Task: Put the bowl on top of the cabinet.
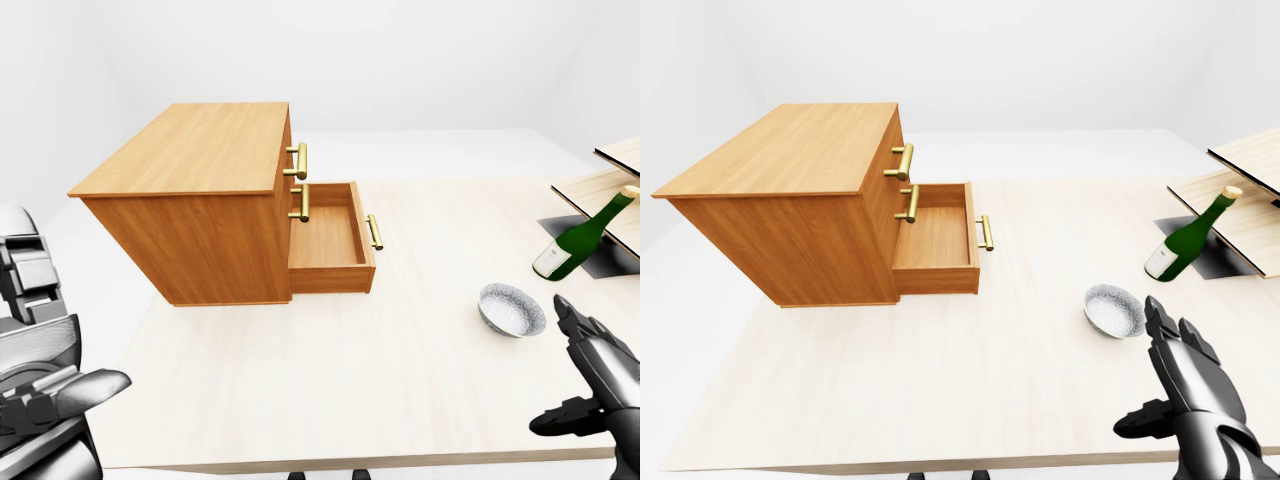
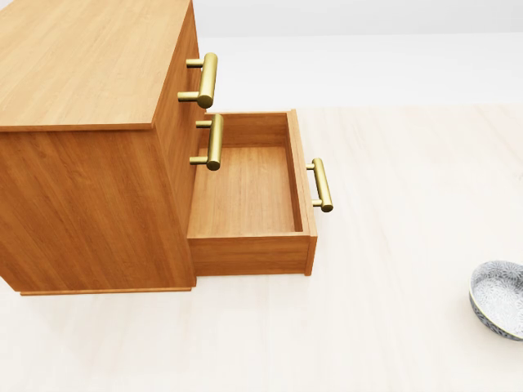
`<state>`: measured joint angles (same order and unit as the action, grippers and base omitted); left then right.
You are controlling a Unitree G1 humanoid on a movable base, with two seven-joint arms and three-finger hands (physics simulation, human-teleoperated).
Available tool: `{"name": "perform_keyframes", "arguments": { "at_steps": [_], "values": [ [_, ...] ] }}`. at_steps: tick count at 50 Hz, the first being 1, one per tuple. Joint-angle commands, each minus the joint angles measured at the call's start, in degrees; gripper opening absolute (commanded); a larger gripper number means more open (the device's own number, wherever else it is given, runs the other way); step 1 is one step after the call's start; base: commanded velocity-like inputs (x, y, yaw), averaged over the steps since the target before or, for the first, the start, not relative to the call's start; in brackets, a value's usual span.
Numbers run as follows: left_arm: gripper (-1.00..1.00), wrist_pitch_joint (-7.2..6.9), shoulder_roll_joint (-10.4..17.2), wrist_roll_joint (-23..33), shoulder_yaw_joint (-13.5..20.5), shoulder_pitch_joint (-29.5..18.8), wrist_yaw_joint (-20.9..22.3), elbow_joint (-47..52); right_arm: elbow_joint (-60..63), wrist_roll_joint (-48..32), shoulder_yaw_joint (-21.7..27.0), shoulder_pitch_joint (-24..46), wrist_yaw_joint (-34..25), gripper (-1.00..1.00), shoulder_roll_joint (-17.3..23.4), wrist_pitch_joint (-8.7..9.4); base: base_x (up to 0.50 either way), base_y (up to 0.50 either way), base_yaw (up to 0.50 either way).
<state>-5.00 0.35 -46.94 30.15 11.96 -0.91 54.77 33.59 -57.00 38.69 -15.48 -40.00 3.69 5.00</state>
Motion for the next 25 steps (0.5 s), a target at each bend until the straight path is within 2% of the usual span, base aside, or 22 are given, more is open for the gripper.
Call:
{"name": "perform_keyframes", "arguments": {
  "at_steps": [1, 5, 9, 19, 23, 25],
  "values": [
    [1.0, 0.0, -0.01, 0.1, -0.24, 0.01, -0.1, 0.1, -6.18, 0.42, -0.63, 0.23, 0.0, 1.0, 1.46, 0.0, 0.0, 0.0, 0.0],
    [1.0, 0.0, 0.05, -0.04, -0.1, -0.05, -0.23, 0.16, -7.24, 1.61, -0.58, 0.69, 0.0, 1.0, 2.11, 0.0, 0.0, 0.0, 0.0],
    [1.0, 0.0, -0.24, 0.71, -0.63, 0.09, 0.14, -0.02, -5.7, 0.84, -1.76, -0.86, 0.0, 1.0, 0.68, 0.0, 0.0, 0.0, 0.0],
    [1.0, 0.0, -0.25, 0.72, -0.64, 0.1, 0.15, -0.02, -5.63, 0.65, -1.67, -0.84, 0.0, 1.0, 0.51, 0.0, 0.0, 0.0, 0.0],
    [1.0, 0.0, -0.16, 0.62, -0.62, 0.07, -0.02, 0.15, -8.28, 1.59, -0.75, 2.55, 0.0, 1.0, 3.69, 0.0, 0.0, 0.0, 0.0],
    [1.0, 0.0, 0.06, 0.61, -0.47, -0.24, -0.31, -0.06, -11.7, 1.0, -0.59, 2.06, 0.0, 1.0, 5.08, 0.0, 0.0, 0.0, 0.0]
  ]
}}
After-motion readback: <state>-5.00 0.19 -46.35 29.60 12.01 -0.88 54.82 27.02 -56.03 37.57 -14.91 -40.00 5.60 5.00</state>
